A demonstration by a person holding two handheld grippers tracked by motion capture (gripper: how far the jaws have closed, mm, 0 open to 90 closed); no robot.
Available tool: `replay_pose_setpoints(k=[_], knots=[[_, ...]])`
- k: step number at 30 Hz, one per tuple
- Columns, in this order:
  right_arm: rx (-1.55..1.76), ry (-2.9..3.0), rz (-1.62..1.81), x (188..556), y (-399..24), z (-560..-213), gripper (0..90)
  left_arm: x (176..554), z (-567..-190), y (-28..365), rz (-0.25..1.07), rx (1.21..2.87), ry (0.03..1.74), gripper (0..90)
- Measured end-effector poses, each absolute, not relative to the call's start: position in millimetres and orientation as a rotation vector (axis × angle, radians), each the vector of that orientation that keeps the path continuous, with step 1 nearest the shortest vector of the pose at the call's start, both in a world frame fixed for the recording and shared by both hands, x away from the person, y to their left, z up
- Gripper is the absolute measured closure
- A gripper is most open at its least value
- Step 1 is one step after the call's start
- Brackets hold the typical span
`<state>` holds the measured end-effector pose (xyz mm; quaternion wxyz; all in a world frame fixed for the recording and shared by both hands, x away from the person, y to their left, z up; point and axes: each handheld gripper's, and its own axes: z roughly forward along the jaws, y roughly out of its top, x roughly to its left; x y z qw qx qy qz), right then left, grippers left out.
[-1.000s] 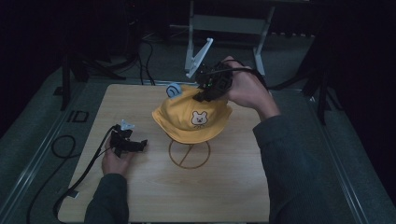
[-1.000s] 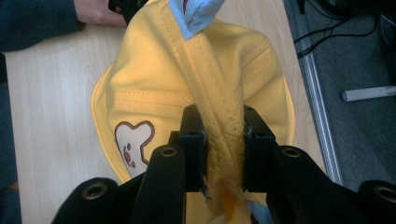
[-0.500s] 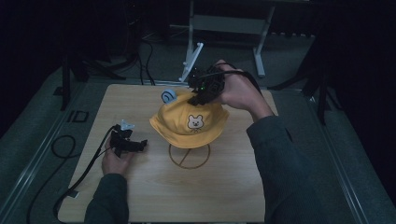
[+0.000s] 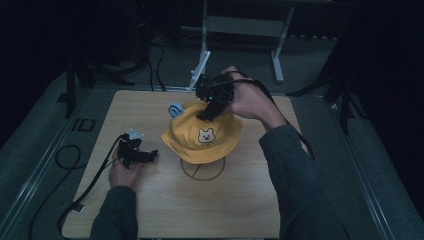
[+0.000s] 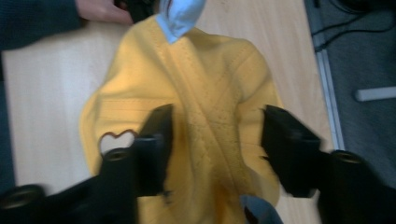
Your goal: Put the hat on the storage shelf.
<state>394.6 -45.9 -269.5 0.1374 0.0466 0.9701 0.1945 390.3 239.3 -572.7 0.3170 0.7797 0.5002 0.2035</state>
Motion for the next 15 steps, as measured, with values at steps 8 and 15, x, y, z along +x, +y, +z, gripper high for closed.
replay_pose_setpoints(k=[8,15], knots=[[0.194,2.705,0.570,392.8,-48.6,-267.5,16.9,390.3,-572.7,239.3,0.536,2.052,1.317,6.0],[0.203,2.698,0.583,390.6,-54.4,-262.9,14.5,390.3,-572.7,239.3,0.536,2.052,1.317,6.0]])
